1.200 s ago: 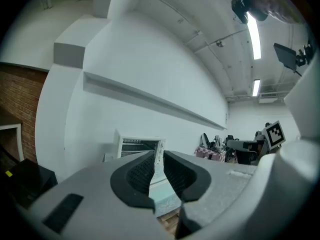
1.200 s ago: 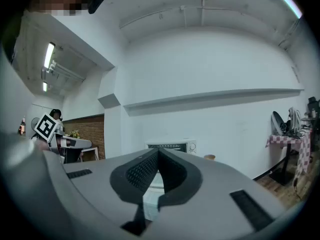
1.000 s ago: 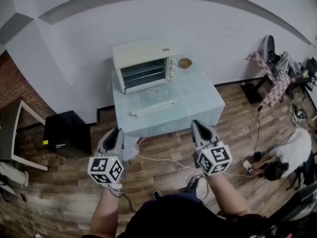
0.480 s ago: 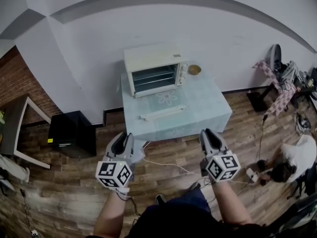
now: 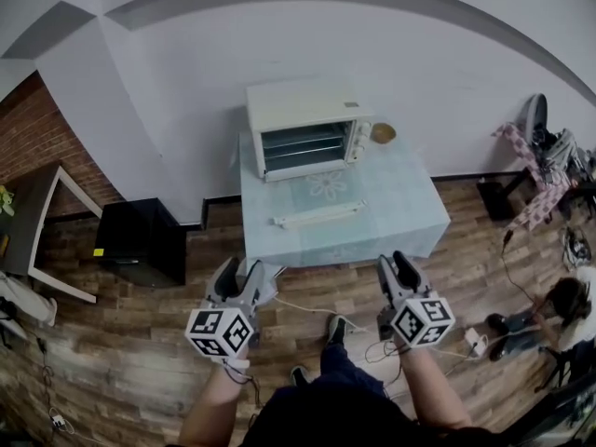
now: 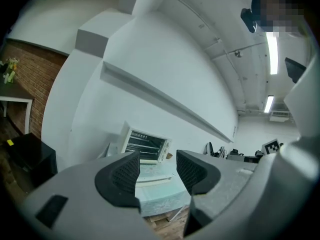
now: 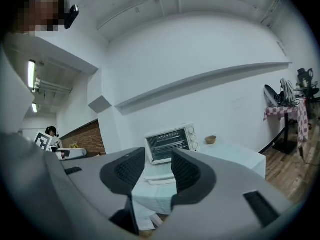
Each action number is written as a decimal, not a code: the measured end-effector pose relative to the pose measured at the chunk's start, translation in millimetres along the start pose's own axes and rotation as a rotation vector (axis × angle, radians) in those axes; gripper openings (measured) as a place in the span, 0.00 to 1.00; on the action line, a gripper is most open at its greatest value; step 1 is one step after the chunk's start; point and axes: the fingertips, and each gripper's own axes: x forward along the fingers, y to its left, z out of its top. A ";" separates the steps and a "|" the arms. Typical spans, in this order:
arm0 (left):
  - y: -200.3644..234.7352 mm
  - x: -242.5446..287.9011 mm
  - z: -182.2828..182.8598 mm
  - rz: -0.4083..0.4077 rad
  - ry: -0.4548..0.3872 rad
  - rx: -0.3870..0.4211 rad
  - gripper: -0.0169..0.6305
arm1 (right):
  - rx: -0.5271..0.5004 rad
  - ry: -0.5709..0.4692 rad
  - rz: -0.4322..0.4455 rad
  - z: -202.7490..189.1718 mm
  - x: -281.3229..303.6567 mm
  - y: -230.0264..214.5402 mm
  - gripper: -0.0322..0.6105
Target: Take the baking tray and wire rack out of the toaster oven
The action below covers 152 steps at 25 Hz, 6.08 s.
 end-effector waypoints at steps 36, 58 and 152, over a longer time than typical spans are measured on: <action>61.4 305.1 -12.2 0.159 0.123 -0.203 0.36 | 0.323 0.171 0.218 6.8 318.8 -141.5 0.30; 163.4 471.3 -46.9 -0.006 0.132 -0.670 0.36 | 0.778 0.176 -0.005 -31.1 469.2 -139.2 0.30; 154.1 373.7 -99.3 -0.093 0.407 -0.414 0.21 | 0.787 0.317 0.202 -71.1 418.1 -155.0 0.23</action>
